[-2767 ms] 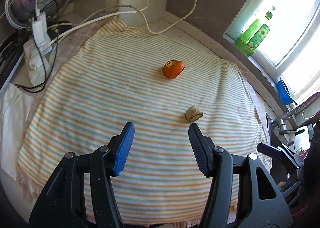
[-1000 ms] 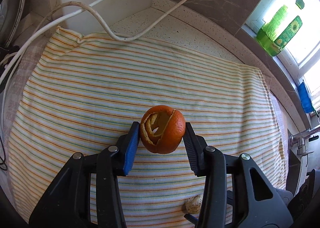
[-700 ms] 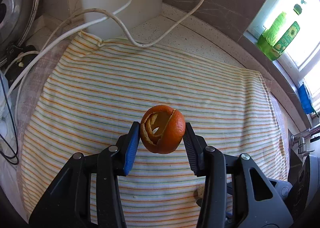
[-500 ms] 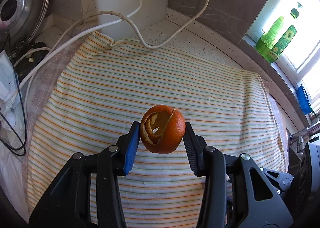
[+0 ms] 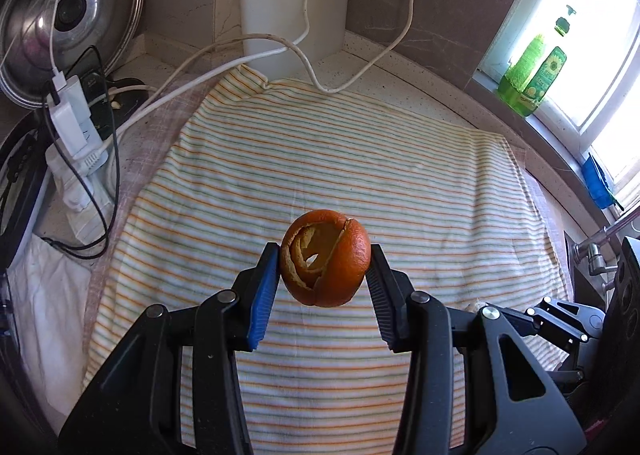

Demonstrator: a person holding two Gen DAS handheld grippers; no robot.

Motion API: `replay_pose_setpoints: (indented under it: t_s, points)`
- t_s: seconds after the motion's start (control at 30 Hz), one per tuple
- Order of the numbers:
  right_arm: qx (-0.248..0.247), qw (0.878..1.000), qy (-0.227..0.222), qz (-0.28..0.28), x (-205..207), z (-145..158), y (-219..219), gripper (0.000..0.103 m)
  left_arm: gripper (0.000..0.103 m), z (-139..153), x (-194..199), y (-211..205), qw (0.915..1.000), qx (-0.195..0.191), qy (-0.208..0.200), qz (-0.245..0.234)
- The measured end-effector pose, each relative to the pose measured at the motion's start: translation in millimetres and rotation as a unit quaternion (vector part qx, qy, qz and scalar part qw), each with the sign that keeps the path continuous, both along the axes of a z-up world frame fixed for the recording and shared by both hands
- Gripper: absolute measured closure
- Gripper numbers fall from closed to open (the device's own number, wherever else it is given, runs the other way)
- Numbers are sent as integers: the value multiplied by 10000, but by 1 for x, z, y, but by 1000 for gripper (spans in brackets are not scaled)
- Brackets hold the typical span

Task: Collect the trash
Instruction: 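Lift the orange peel and round item and carry both down over the blue basket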

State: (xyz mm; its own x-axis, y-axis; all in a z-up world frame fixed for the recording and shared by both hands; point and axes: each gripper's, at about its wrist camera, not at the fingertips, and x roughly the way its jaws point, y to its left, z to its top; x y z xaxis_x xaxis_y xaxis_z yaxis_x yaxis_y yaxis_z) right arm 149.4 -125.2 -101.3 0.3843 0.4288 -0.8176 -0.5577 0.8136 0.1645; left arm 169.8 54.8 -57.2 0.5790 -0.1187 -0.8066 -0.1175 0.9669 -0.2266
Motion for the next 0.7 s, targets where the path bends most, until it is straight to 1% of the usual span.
replay_pose_setpoints:
  t_s: [0.23, 0.33, 0.47, 0.7]
  points:
    - [126, 9998, -106, -65, -36, 19, 0, 70, 59, 10, -48, -3, 9996, 240, -76, -147]
    - [192, 9997, -132, -107, -53, 26, 0, 70, 59, 12, -69, -4, 9995, 252, -99, -181]
    - [306, 9993, -134, -179, -74, 34, -1, 70, 59, 13, -96, -8, 9989, 363, -108, -271]
    - [354, 9990, -143, -219, -109, 38, 2, 70, 59, 7, -142, -11, 9987, 328, -96, -366]
